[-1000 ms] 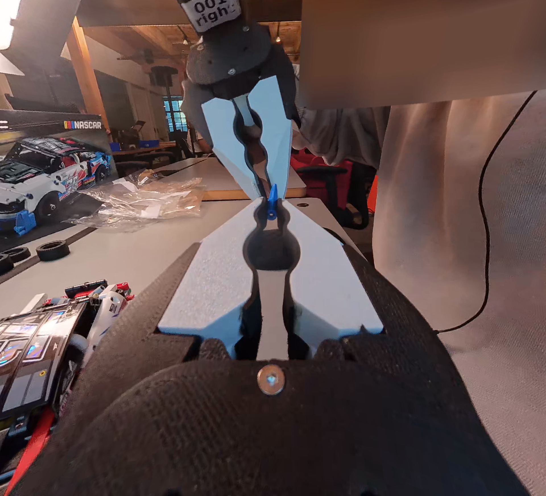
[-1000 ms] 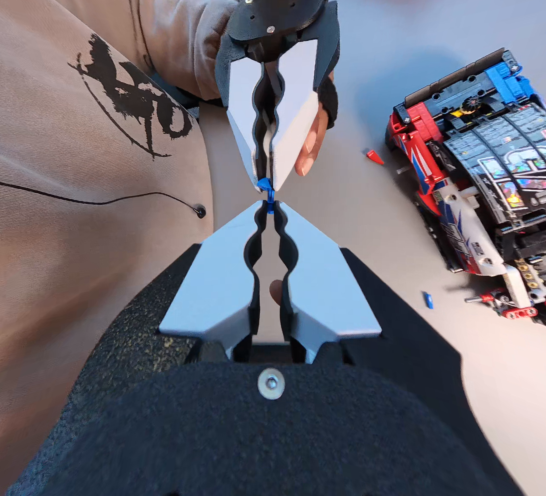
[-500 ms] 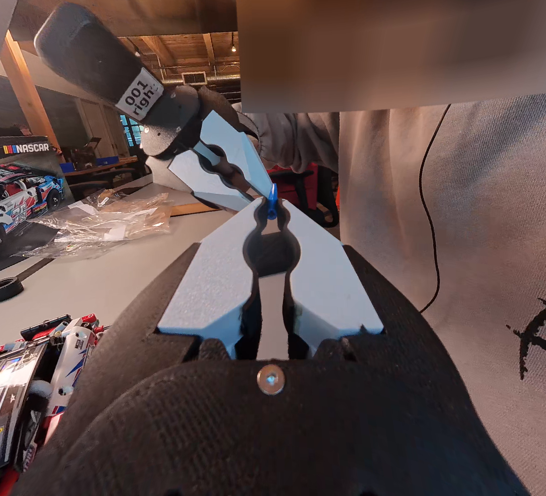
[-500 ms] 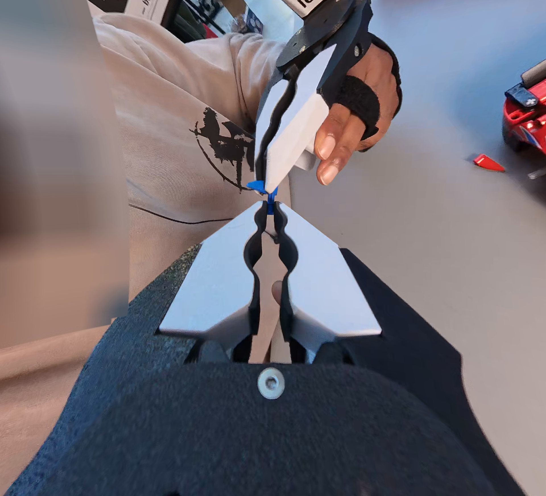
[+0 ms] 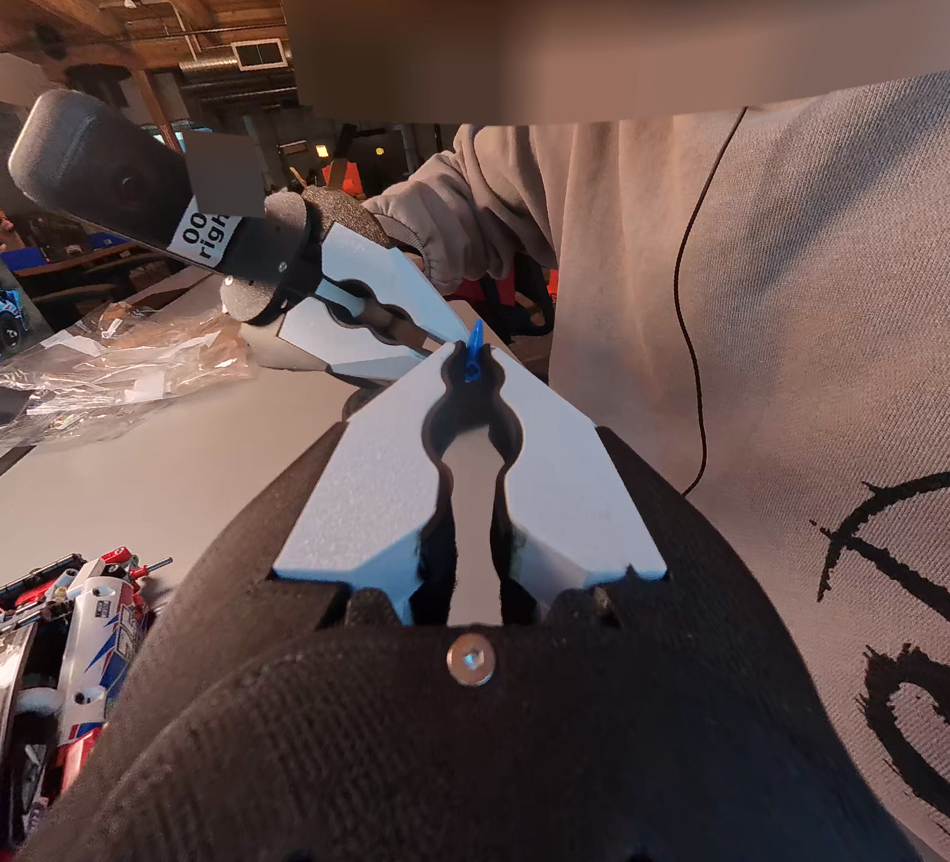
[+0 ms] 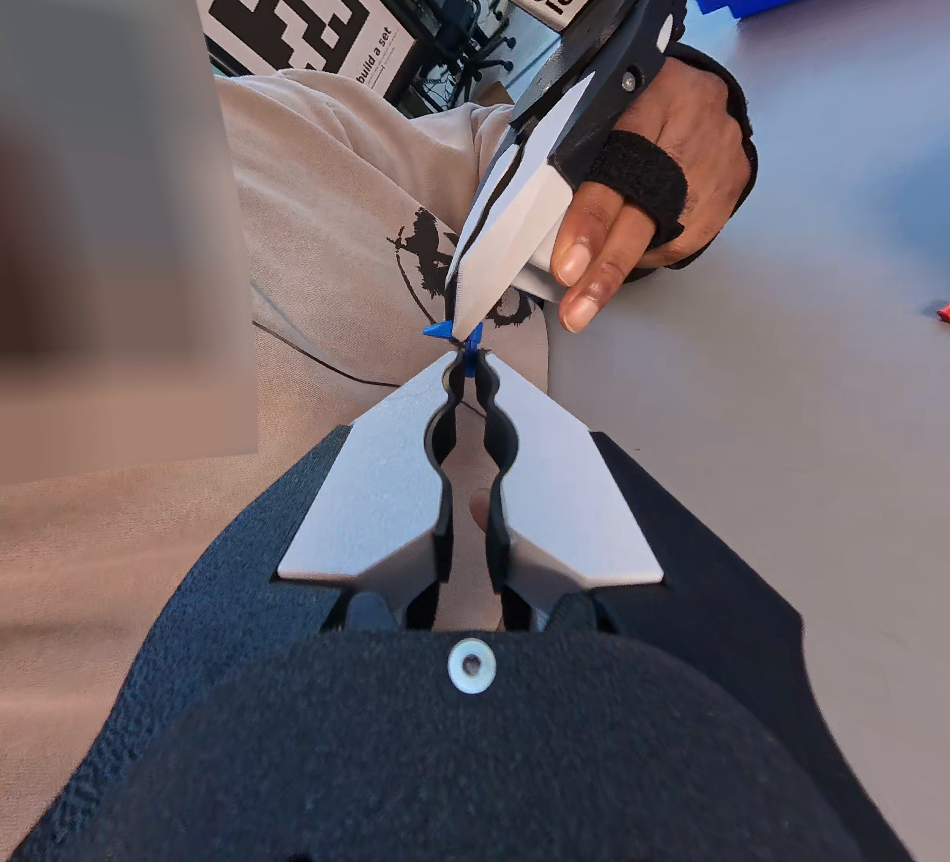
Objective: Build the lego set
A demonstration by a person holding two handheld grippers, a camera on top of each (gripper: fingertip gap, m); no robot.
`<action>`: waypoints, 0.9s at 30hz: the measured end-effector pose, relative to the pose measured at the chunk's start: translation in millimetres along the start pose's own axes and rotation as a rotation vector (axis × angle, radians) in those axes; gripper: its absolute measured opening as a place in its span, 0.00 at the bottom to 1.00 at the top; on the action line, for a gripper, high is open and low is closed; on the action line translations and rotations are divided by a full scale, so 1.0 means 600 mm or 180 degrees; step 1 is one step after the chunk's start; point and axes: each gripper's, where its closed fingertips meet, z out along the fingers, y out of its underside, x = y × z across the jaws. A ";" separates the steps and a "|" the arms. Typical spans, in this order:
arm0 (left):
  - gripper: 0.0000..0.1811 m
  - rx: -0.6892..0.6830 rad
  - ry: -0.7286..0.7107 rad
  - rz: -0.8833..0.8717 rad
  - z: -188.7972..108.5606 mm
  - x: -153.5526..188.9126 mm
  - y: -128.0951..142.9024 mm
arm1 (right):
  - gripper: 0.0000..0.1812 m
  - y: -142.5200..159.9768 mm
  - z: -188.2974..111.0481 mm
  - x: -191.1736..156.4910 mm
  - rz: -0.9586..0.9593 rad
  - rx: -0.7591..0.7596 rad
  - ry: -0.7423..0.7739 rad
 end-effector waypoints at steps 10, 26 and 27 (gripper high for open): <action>0.02 0.0578 -0.0094 -0.0665 -0.017 -0.037 -0.012 | 0.01 -0.028 -0.019 0.013 -0.0129 0.0345 -0.0092; 0.02 0.1323 -0.0607 -0.1391 -0.062 -0.119 -0.018 | 0.10 -0.089 -0.068 0.056 -0.1343 0.1151 0.0908; 0.02 0.1382 -0.0644 -0.1452 -0.068 -0.125 -0.019 | 0.10 -0.091 -0.070 0.059 -0.1580 0.1170 0.1129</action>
